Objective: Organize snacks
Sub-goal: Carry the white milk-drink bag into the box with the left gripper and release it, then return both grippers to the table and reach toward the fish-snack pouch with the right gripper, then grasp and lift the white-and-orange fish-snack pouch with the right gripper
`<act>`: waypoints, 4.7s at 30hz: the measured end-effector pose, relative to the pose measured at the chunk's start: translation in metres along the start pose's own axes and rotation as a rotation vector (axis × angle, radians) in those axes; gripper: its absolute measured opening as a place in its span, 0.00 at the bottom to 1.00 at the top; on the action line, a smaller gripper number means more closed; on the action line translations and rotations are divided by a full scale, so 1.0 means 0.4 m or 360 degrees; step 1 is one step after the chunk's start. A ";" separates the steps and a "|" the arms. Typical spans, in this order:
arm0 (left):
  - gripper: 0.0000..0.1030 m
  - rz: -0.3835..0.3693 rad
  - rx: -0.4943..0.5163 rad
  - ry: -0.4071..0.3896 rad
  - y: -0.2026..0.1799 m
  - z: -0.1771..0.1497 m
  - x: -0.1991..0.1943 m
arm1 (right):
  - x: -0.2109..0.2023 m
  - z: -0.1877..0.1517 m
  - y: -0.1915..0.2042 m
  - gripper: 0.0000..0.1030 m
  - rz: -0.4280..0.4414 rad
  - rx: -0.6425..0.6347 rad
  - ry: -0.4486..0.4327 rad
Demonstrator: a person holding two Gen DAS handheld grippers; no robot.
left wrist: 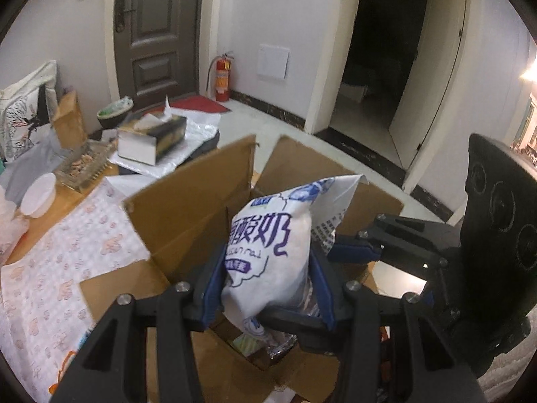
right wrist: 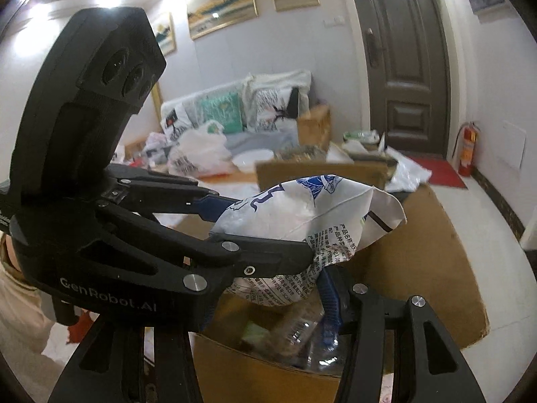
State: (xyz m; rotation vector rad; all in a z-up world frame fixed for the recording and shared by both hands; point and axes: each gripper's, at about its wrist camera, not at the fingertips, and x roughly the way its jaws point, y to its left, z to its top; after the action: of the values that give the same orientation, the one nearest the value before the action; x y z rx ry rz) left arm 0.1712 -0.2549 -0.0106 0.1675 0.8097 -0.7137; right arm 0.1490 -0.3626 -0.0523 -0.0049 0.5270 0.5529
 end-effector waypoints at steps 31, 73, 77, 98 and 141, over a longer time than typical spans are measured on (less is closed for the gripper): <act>0.67 0.0194 -0.0208 -0.0265 0.185 -0.138 -0.268 | -0.067 0.025 0.107 0.47 -0.0065 -0.0137 -0.0016; 0.58 0.0008 -0.0875 -0.0204 0.555 -0.710 -0.287 | 0.505 -0.128 0.534 0.68 0.0388 -0.0420 0.0858; 0.58 0.0020 -0.0886 -0.0202 0.562 -0.716 -0.288 | 0.476 -0.140 0.541 0.68 0.0429 -0.0458 0.0886; 0.58 0.0061 -0.0890 -0.0169 0.550 -0.725 -0.298 | 0.453 -0.138 0.580 0.26 0.0331 -0.0625 0.0703; 0.58 0.0012 -0.0741 -0.0038 0.442 -0.673 -0.224 | 0.312 -0.202 0.488 0.62 0.0002 -0.0379 0.0651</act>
State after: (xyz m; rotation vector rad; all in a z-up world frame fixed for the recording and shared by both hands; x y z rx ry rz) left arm 0.0796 0.0323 -0.1547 -0.2566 0.9304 -0.5027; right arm 0.1028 -0.1451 -0.1560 -0.3501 0.8557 0.6164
